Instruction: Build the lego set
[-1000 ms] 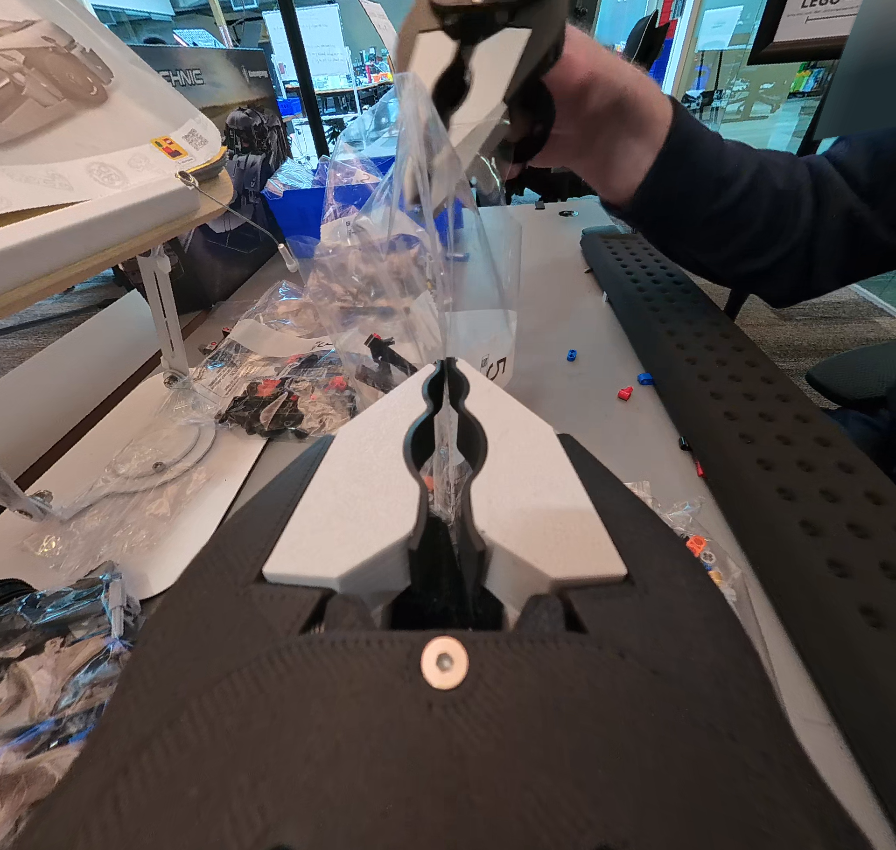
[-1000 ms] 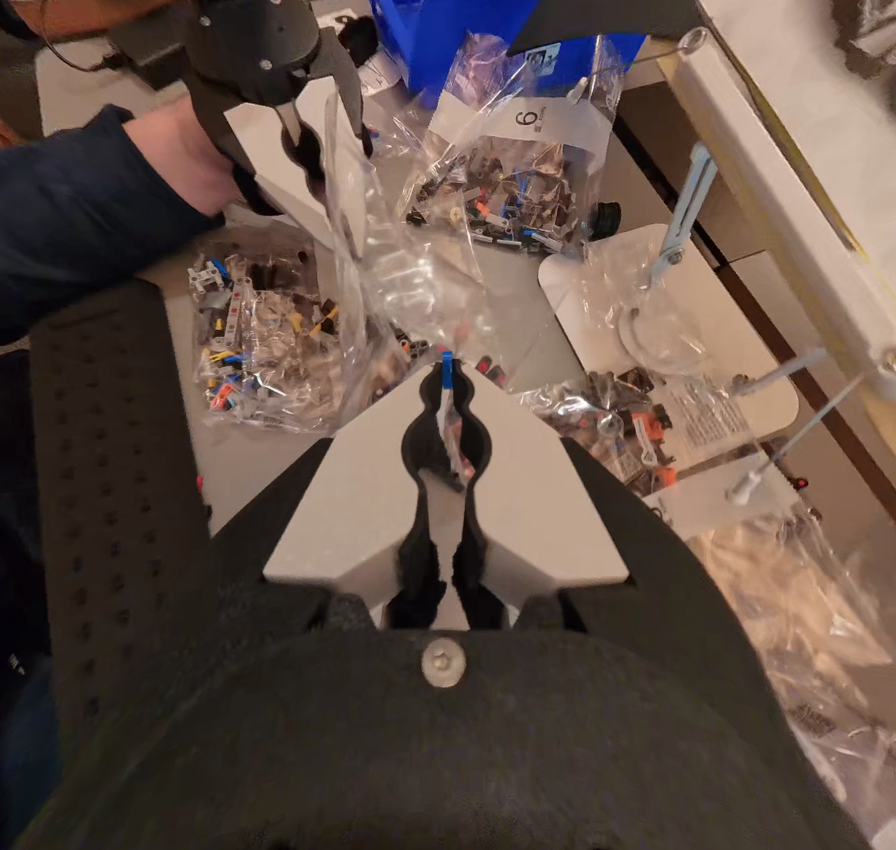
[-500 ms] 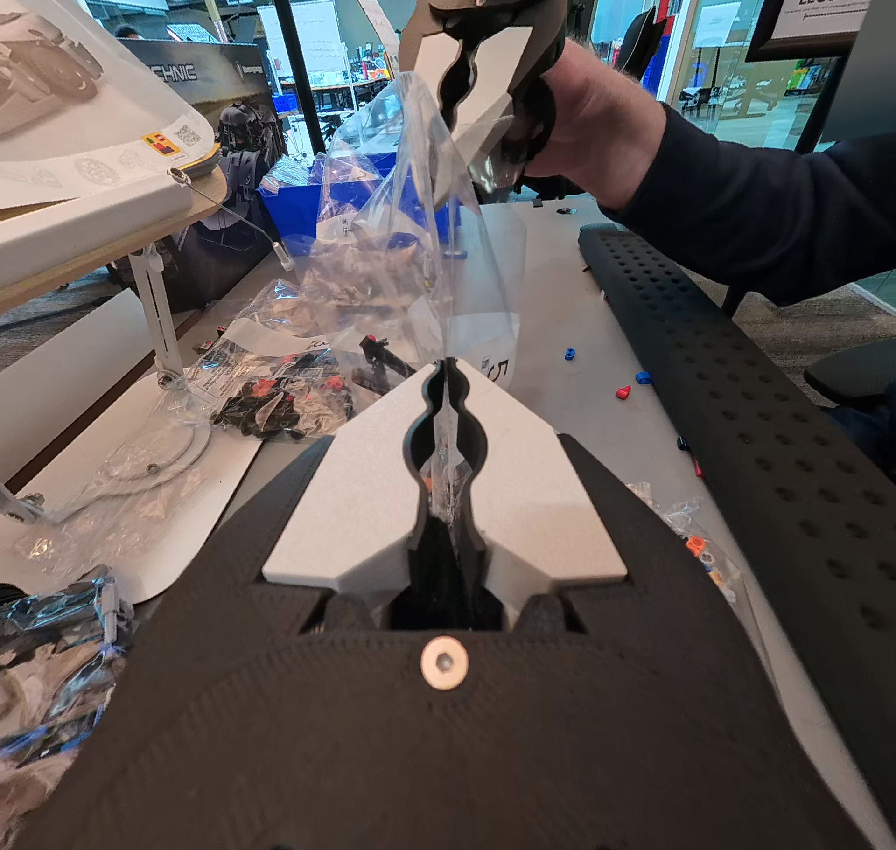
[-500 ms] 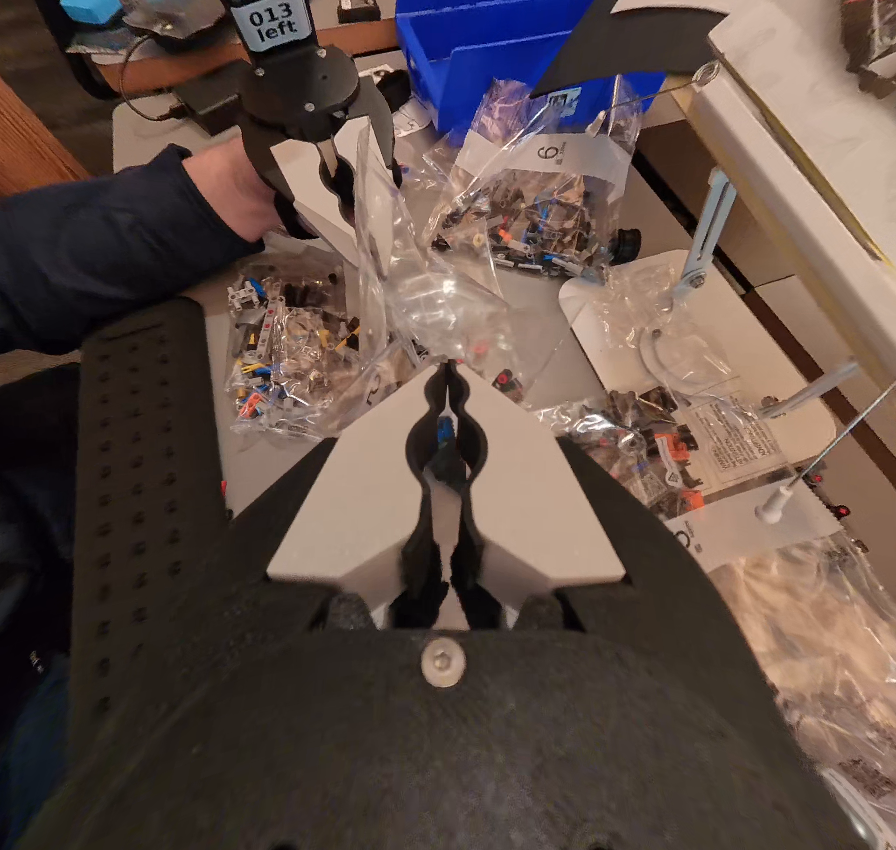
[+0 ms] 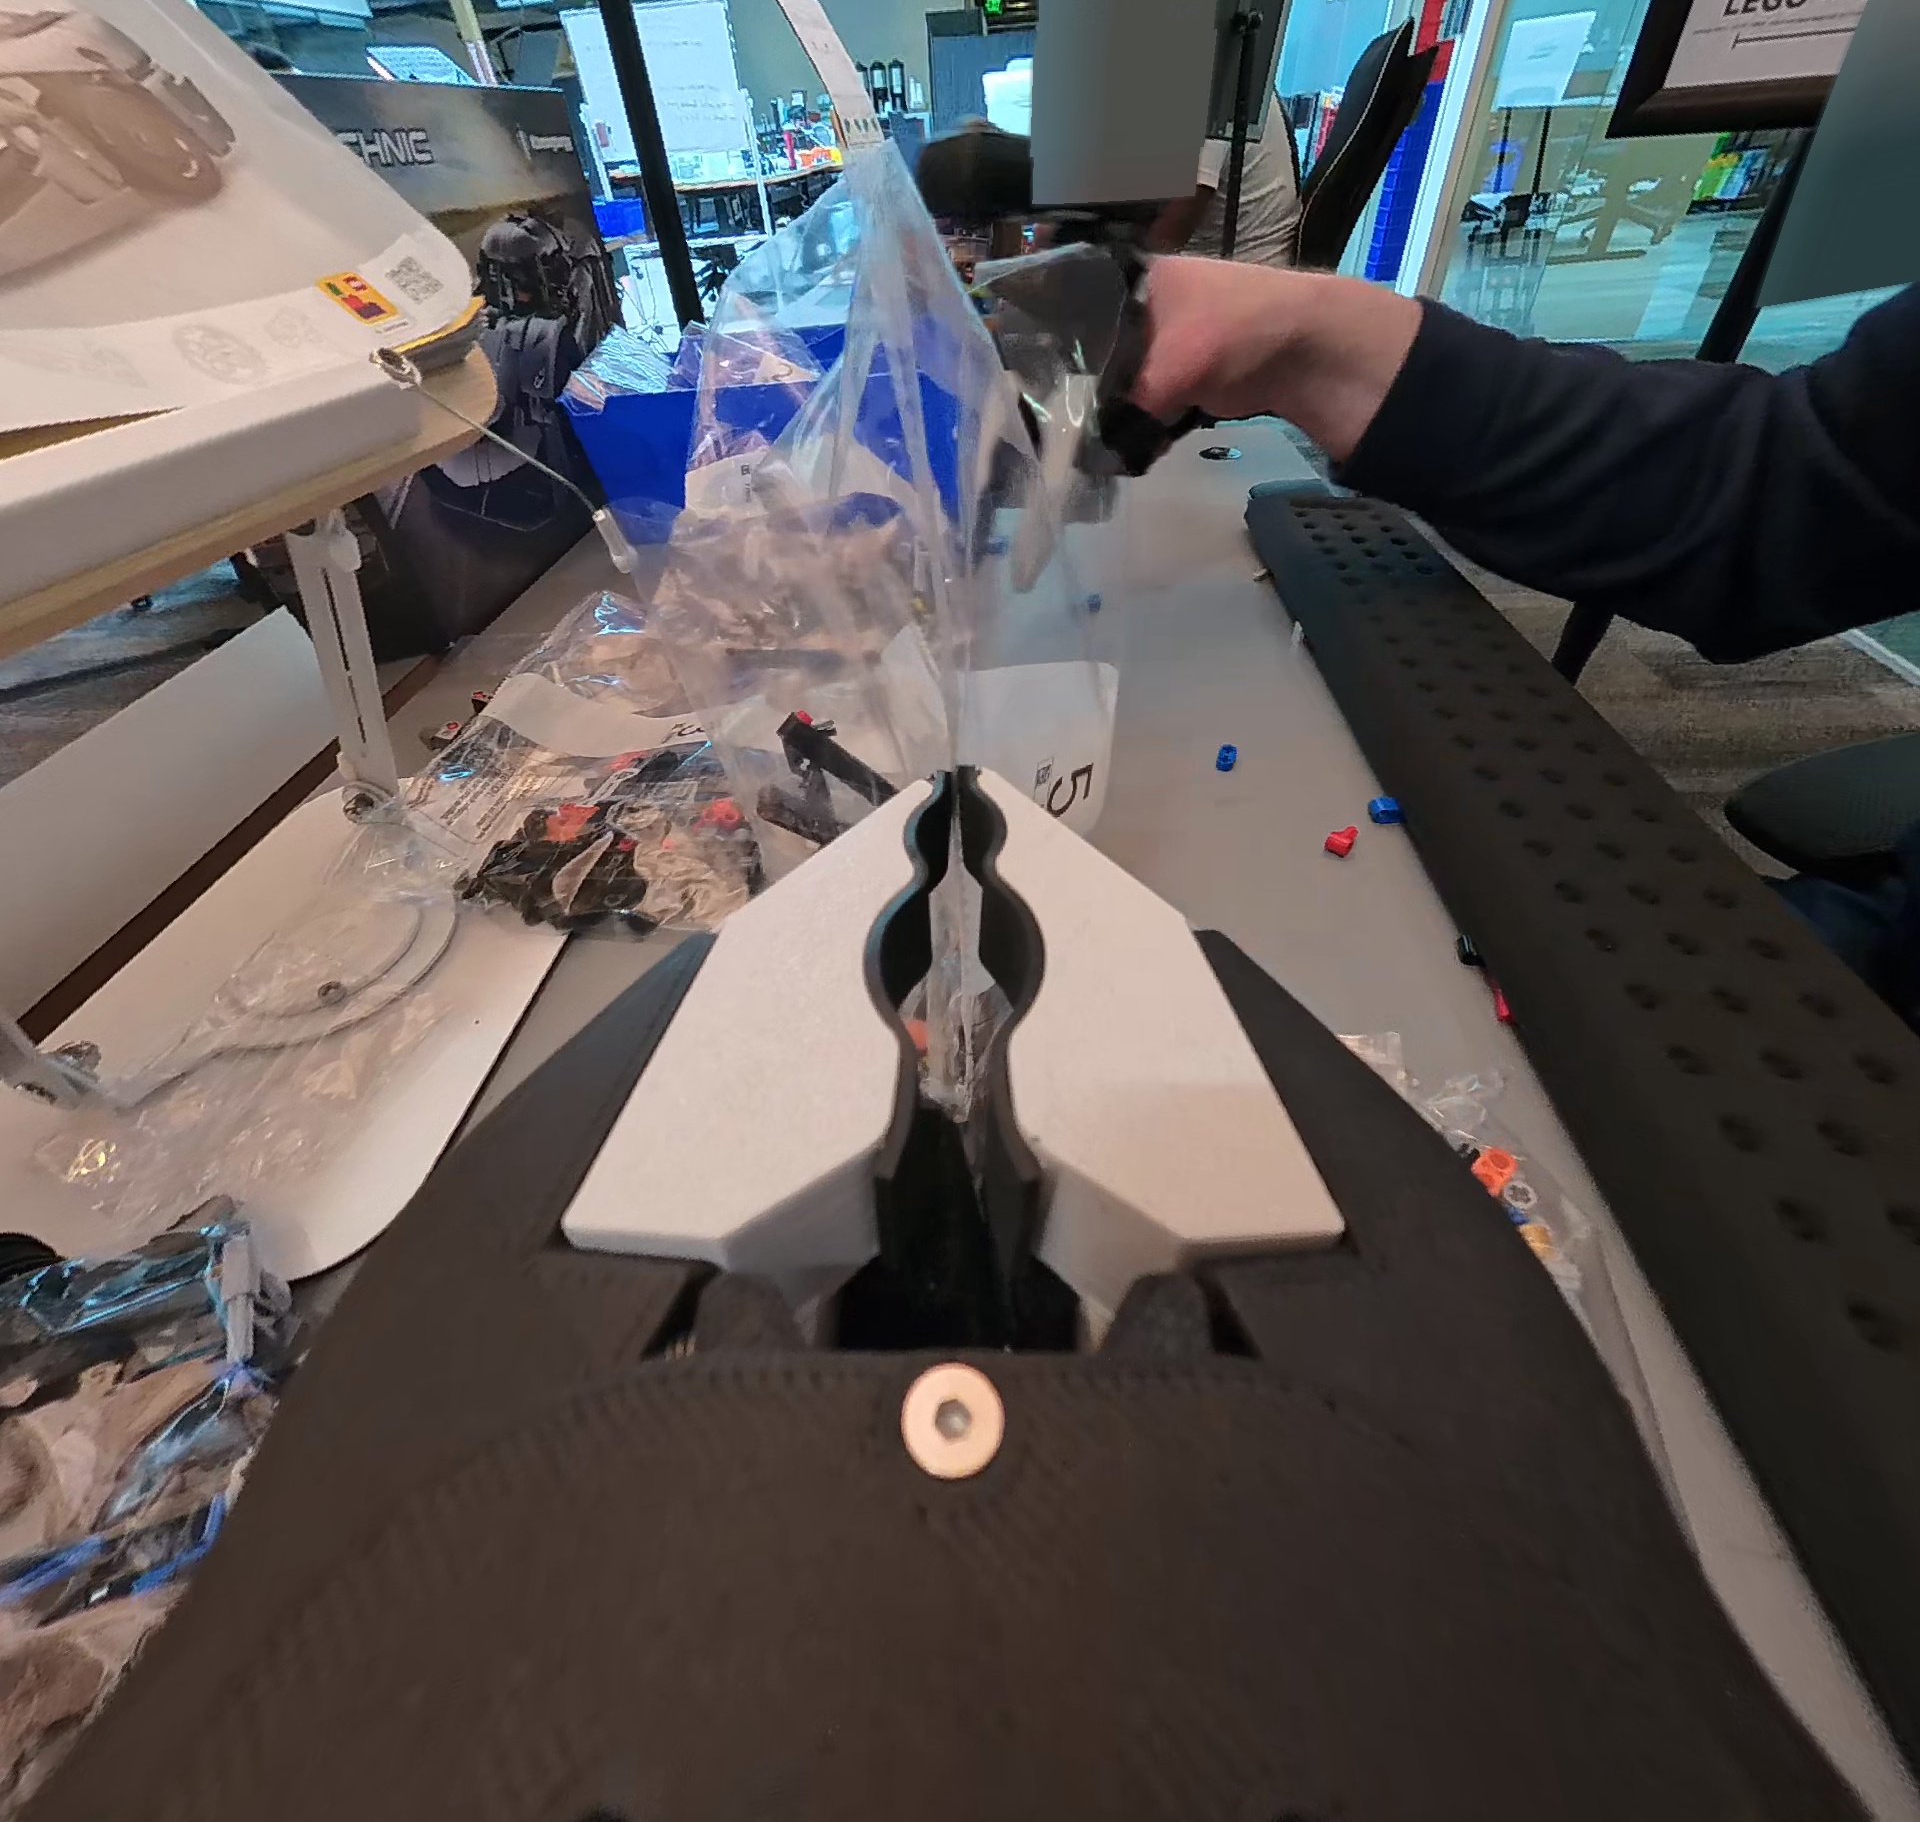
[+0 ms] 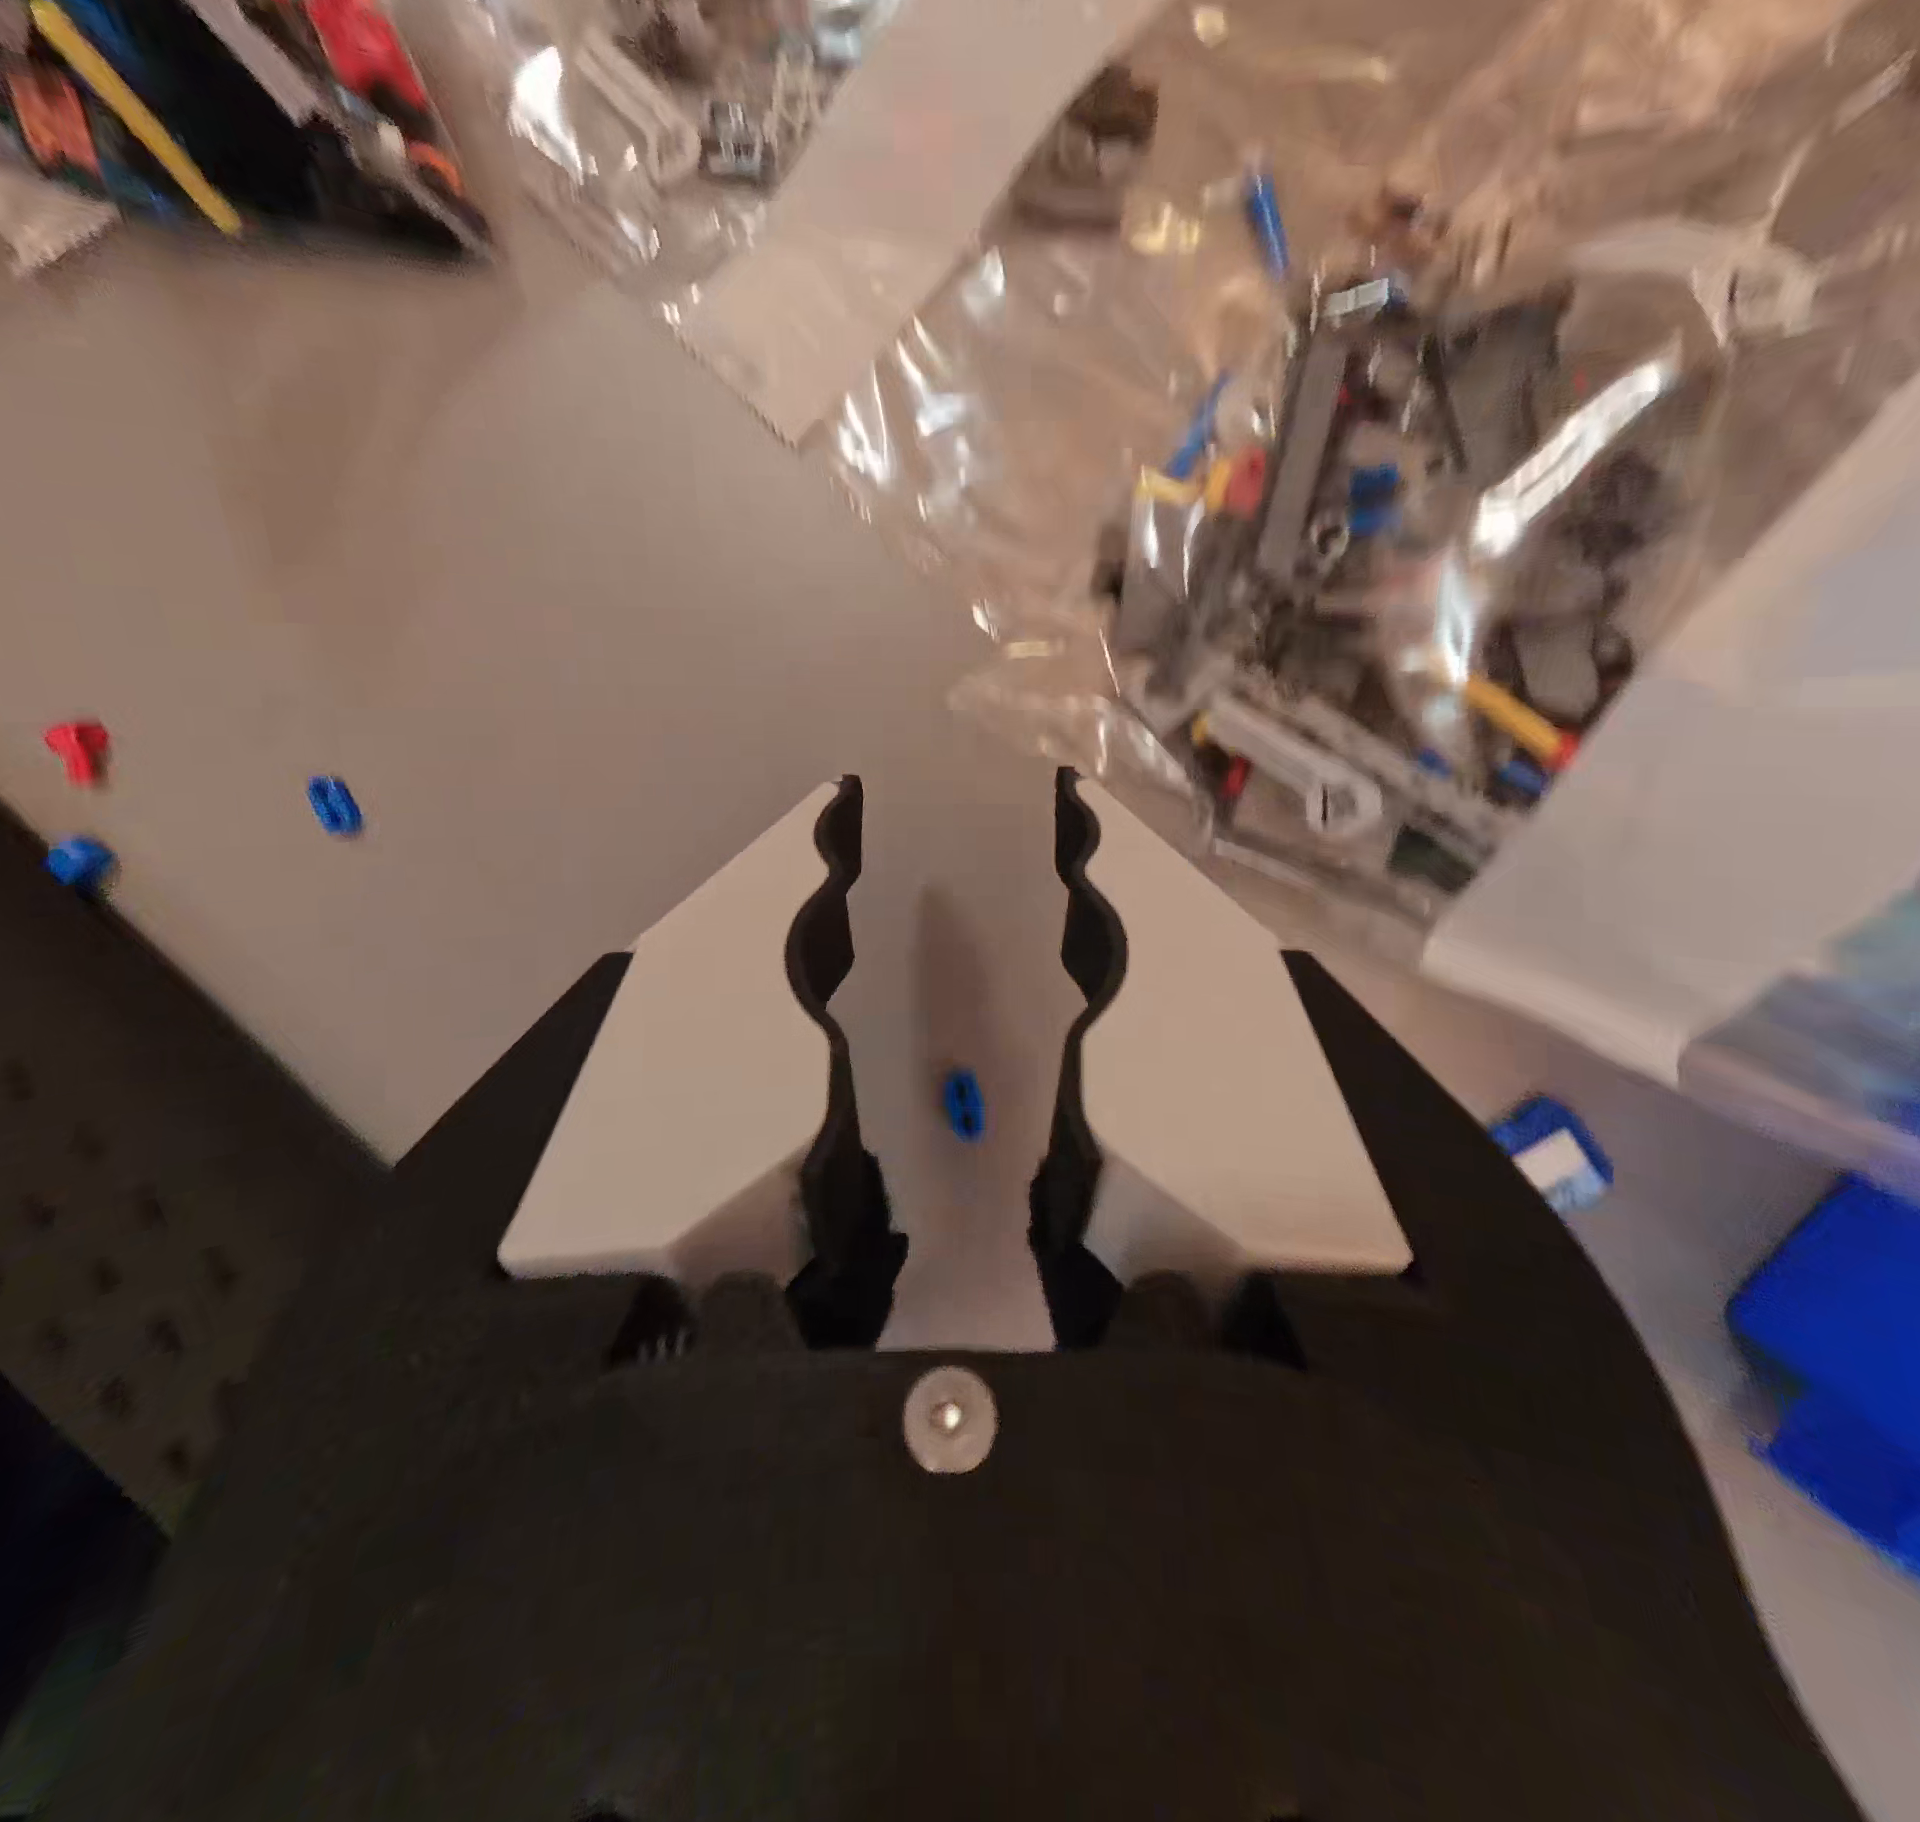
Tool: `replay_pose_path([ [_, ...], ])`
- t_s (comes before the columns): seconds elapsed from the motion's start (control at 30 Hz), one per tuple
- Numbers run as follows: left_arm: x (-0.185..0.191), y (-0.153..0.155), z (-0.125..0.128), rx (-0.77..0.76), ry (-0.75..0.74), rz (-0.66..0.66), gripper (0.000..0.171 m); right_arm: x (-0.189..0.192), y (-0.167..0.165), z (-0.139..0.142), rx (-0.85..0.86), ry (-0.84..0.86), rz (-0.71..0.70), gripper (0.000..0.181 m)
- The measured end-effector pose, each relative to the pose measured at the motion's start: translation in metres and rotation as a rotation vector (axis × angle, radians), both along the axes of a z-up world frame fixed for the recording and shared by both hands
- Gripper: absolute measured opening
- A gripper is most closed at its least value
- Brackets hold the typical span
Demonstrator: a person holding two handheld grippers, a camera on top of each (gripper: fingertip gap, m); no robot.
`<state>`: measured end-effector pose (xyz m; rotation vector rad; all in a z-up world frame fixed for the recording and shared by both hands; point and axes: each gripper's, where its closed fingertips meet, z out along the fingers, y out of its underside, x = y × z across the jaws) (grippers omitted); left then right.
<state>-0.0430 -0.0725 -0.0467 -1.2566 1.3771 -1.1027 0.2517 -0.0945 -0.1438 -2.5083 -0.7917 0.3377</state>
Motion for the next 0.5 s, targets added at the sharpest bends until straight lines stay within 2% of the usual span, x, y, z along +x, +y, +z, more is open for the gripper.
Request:
replay_pose_path([
  [0.1, 0.000, 0.001, -0.001, -0.004, -0.001, 0.004, 0.000, 0.021, -0.026, -0.009, -0.018, -0.007, 0.041, 0.036],
  [0.23, 0.001, 0.002, -0.003, -0.008, 0.006, 0.005, 0.000, 0.035, -0.044, -0.020, -0.033, -0.019, 0.071, 0.034],
  [0.37, 0.002, 0.002, -0.007, -0.009, 0.020, 0.005, 0.000, 0.041, -0.049, -0.035, -0.057, -0.100, 0.091, 0.021],
  [0.5, 0.001, 0.002, -0.007, -0.008, 0.022, 0.006, 0.001, 0.046, -0.046, -0.035, -0.056, -0.119, 0.073, 0.015],
])
